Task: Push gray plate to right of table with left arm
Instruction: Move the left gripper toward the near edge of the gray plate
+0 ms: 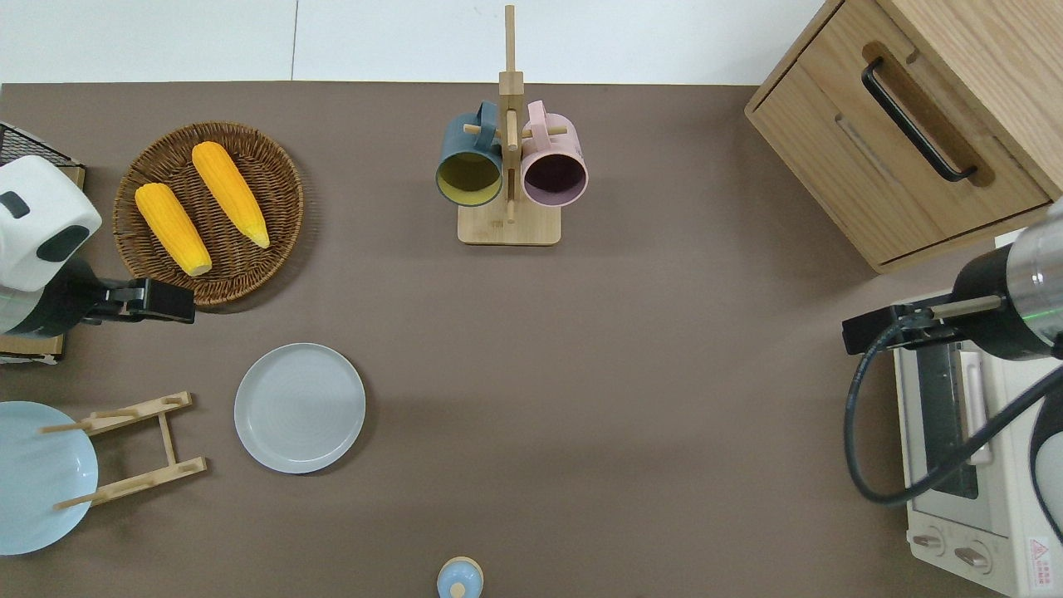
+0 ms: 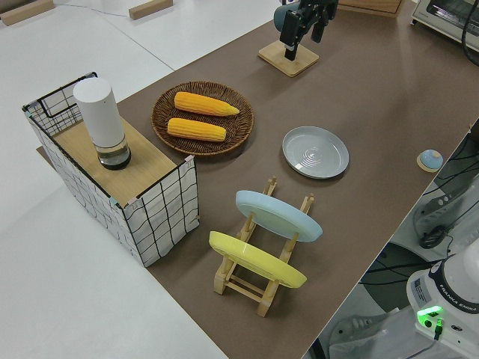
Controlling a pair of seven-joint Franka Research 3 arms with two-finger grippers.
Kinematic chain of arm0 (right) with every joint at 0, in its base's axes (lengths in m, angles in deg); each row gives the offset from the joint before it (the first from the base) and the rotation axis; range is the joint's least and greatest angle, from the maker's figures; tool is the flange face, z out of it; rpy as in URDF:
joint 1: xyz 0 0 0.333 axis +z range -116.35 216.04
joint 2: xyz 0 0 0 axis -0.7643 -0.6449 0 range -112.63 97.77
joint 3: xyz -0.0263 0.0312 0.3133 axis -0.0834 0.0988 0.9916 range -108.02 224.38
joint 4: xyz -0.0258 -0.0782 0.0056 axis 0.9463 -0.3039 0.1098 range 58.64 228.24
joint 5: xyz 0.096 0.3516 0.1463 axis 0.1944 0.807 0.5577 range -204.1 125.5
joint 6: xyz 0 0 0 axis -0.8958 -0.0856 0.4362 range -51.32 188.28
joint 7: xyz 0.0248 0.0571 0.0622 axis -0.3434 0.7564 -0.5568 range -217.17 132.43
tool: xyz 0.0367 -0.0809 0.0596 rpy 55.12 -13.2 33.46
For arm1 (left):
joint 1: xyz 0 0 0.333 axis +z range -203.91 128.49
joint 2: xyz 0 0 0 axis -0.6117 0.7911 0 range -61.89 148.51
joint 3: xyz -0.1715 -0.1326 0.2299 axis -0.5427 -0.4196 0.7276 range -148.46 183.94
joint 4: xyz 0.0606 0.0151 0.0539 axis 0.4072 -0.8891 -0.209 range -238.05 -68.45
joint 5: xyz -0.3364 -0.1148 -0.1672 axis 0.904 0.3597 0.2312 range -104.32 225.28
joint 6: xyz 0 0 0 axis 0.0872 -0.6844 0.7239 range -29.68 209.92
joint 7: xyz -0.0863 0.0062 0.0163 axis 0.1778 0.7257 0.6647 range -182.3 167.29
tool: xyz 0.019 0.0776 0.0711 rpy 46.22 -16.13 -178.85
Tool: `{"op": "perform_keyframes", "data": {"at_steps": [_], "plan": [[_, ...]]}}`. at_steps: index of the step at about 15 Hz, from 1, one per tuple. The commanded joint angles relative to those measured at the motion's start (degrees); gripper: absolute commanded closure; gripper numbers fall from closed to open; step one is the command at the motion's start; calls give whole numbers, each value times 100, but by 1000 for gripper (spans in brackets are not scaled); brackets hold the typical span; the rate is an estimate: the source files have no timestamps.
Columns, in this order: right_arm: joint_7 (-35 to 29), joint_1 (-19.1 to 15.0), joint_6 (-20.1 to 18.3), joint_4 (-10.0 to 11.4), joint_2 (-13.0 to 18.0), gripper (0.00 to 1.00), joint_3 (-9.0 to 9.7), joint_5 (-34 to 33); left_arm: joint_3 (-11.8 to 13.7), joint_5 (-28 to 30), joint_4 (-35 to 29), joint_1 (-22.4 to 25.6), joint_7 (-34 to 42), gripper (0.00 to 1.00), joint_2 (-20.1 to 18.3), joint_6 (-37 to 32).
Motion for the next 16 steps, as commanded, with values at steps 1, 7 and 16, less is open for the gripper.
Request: {"op": "perform_keyframes", "data": {"at_steps": [1, 7, 16], "plan": [[6, -62, -69, 3, 43, 17, 32, 46, -3, -22, -260, -60, -69, 9, -199, -389], [15, -62, -69, 3, 43, 17, 32, 46, -12, -31, -1545, -33, -60, 7, -920, 538], [6, -62, -69, -5, 43, 17, 32, 46, 15, -242, -3242, -16, -51, 7, -1563, 1857]]}}
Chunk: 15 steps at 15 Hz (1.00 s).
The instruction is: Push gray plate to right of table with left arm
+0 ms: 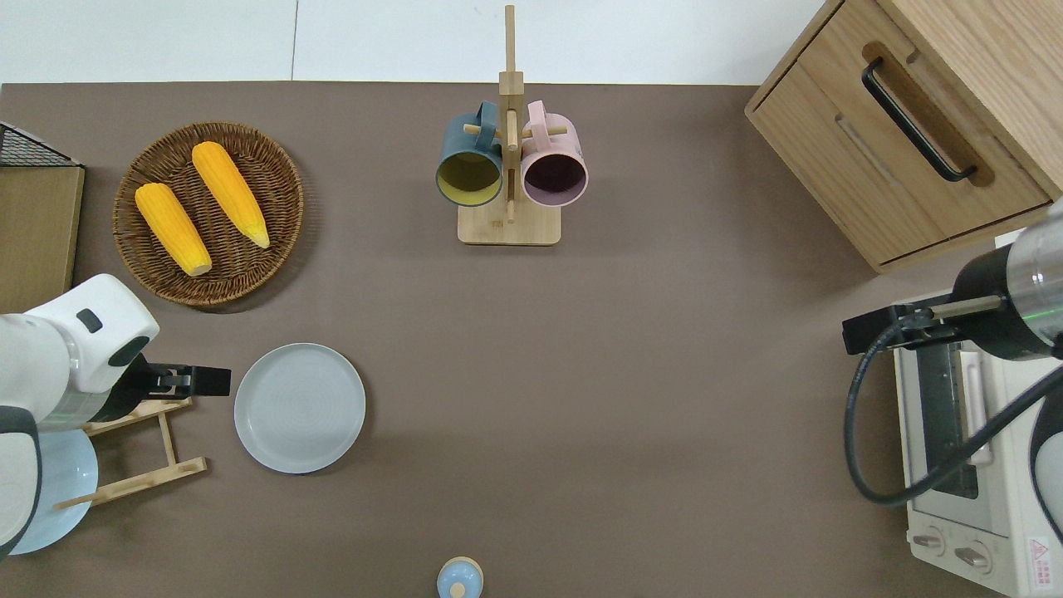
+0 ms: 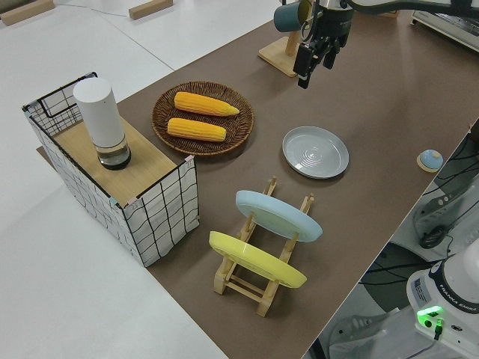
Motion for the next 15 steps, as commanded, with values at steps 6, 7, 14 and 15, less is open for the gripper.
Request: {"op": "perform_keyframes", "data": {"at_steps": [6, 7, 14, 15], "plan": [[15, -62, -69, 3, 43, 17, 32, 46, 41, -168, -1734, 1, -43, 7, -516, 1617], [15, -62, -69, 3, 43, 17, 32, 46, 41, -168, -1901, 9, -43, 7, -507, 1846], [6, -62, -69, 3, 43, 17, 23, 46, 41, -265, -2553, 273, -43, 7, -252, 2762], [14, -62, -69, -5, 43, 17, 23, 46, 41, -265, -2570, 299, -43, 7, -182, 2789]]}}
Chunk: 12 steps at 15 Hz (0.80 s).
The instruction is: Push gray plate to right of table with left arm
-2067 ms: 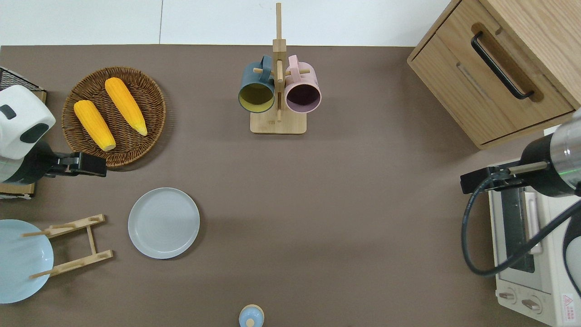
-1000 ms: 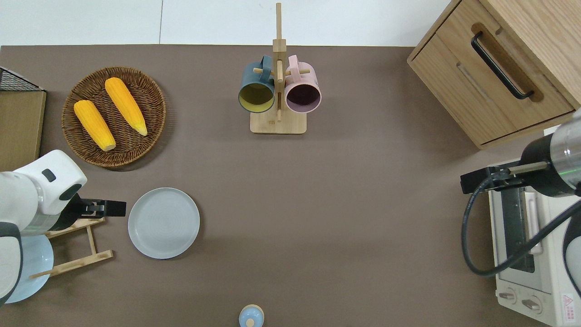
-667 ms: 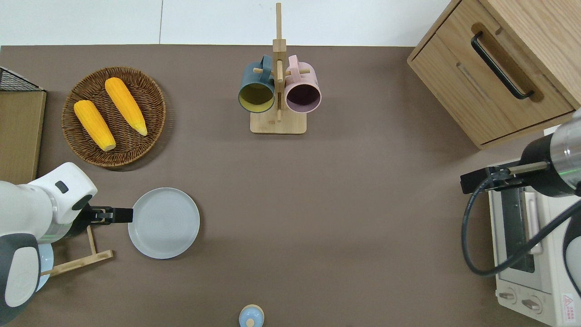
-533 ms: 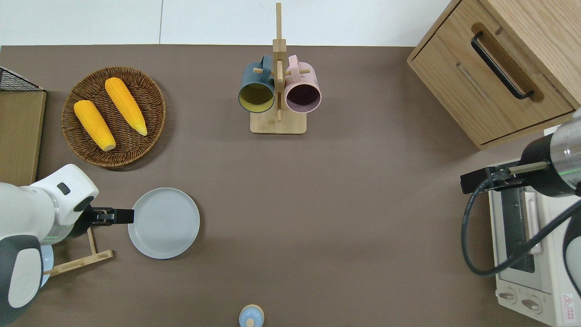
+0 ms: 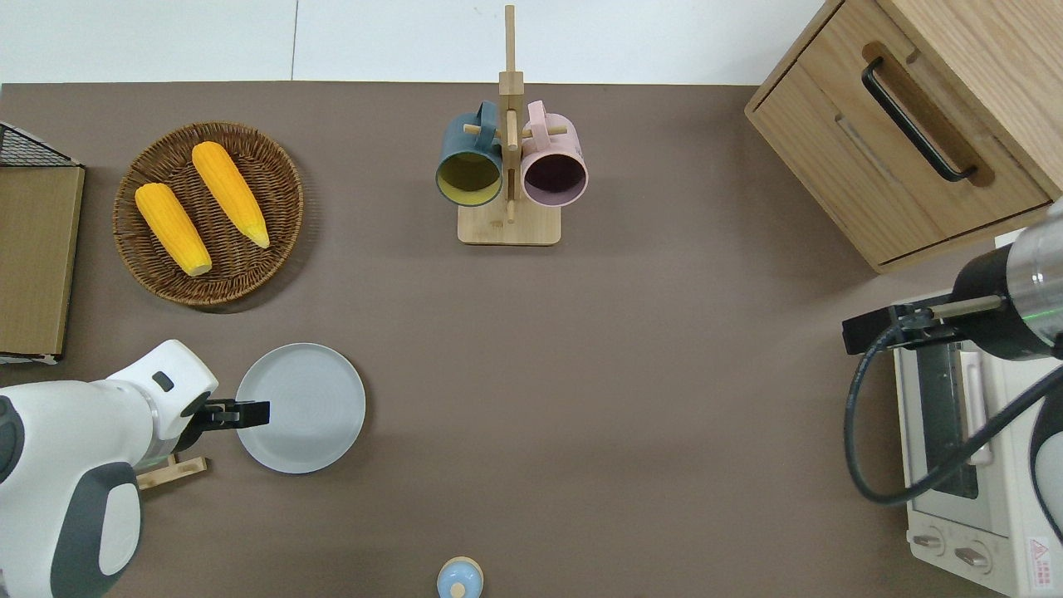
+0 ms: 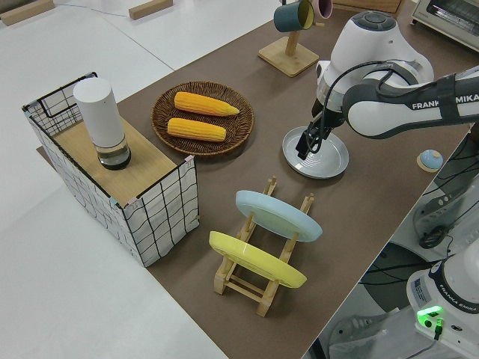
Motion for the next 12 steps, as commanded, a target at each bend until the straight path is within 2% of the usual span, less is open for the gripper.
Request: {"op": "perform_keyframes", "data": {"at_steps": [1, 9, 12], "plan": [[6, -62, -69, 3, 43, 17, 32, 46, -7, -141, -196, 153, -43, 7, 124, 312], [15, -62, -69, 3, 43, 17, 32, 46, -16, -132, -434, 162, -52, 9, 607, 1015], [15, -62, -69, 3, 43, 17, 32, 46, -16, -132, -434, 179, -52, 9, 634, 1060]]}}
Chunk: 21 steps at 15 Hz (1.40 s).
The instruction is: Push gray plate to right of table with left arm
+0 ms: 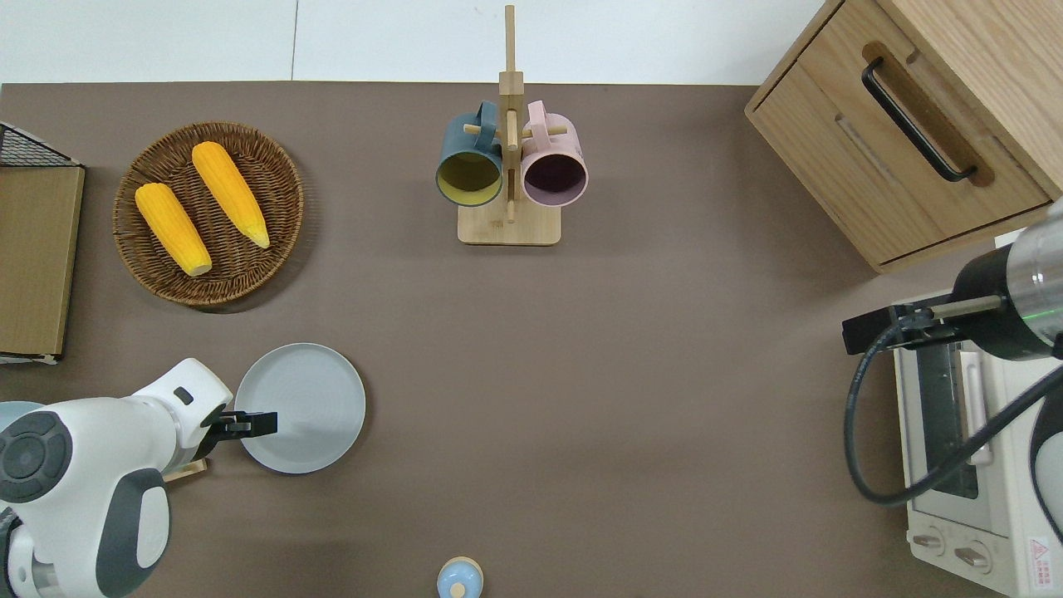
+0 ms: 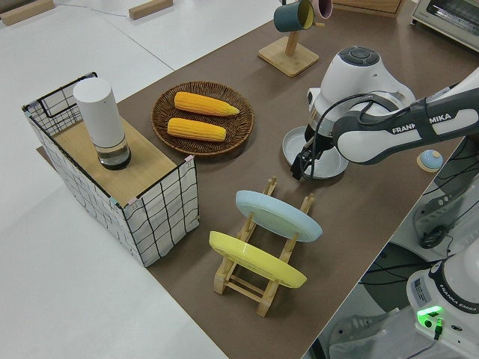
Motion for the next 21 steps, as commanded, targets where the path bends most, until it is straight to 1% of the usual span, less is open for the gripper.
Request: {"op": "perform_keyframes", "data": {"at_steps": [1, 3, 6, 7, 8, 9, 10, 12, 13, 14, 15, 16, 18, 21], "plan": [[6, -62, -69, 3, 43, 17, 23, 46, -20, -126, -86, 90, -52, 9, 24, 183], [15, -62, -69, 3, 43, 17, 32, 46, -20, -126, -86, 91, -52, 9, 111, 253], [15, -62, -69, -5, 43, 17, 32, 46, -20, -126, -86, 91, -52, 19, 138, 262], [6, -62, -69, -6, 43, 17, 32, 55, -20, -126, -86, 91, -52, 52, 138, 262], [6, -62, -69, 3, 43, 17, 32, 46, -20, -126, -86, 91, -52, 121, 155, 271], [15, -62, -69, 3, 43, 17, 32, 46, -20, -117, -78, 91, -60, 217, 190, 288], [15, -62, -69, -5, 43, 17, 32, 46, -20, -117, -78, 91, -60, 394, 182, 288], [15, -62, -69, -5, 43, 17, 32, 46, -11, -117, -69, 99, -60, 700, 173, 288], [15, -62, -69, 3, 43, 17, 32, 46, -11, -117, -69, 99, -60, 815, 156, 288], [15, -62, -69, 3, 43, 17, 23, 46, -11, -117, -69, 108, -43, 891, 147, 280], [6, -62, -69, 3, 43, 17, 23, 46, -11, -117, -69, 117, -43, 948, 155, 280], [6, -62, -69, 3, 43, 17, 32, 46, -11, -117, -69, 117, -43, 971, 147, 280], [15, -62, -69, 3, 43, 17, 32, 46, -11, -108, -60, 117, -43, 1000, 155, 280], [15, -62, -69, -5, 43, 17, 32, 46, -11, -73, -60, 117, -69, 1000, 156, 280]]}}
